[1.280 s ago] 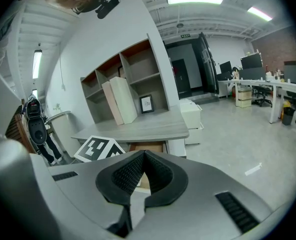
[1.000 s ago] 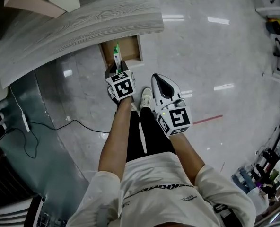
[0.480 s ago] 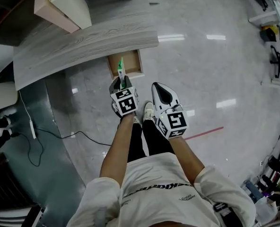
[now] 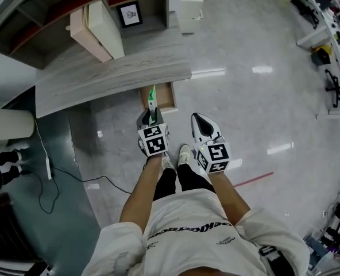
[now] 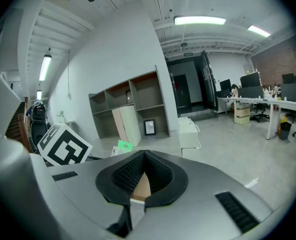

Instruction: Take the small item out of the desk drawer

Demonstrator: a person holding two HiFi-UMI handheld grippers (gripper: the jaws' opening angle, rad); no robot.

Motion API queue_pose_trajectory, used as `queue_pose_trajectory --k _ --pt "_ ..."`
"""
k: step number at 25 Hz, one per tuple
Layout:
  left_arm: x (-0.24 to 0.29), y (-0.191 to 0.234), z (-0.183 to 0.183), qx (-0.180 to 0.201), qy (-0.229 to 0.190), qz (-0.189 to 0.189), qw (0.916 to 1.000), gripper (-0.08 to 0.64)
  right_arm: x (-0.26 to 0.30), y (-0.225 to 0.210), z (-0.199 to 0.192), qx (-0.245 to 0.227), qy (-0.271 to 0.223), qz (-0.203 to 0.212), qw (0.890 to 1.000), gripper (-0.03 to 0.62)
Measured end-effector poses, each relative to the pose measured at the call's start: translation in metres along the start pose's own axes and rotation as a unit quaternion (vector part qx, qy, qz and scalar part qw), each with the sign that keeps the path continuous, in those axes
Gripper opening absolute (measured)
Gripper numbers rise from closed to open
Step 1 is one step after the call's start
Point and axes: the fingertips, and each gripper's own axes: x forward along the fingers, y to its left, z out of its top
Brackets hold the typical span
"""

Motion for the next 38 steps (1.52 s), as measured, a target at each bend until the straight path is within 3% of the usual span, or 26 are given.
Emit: queue_pose_trajectory --k 20,27,38 --pt "-0.105 -0.027 0.094 0.031 -0.088 -0.027 0.9953 0.103 -0.048 0.021 0.095 -0.028 -0.069 0.008 0.997 0.032" --pt "-0.126 -0.024 0.108 0.051 -0.116 -0.032 0.9915 0.103 -0.048 0.028 0.112 -0.038 -0.085 0.015 0.996 0.032" --pt "-0.144 -0.015 0.123 0.042 -0.154 -0.022 0.9869 0.103 -0.044 0.030 0.130 -0.041 -0.108 0.016 0.993 0.031"
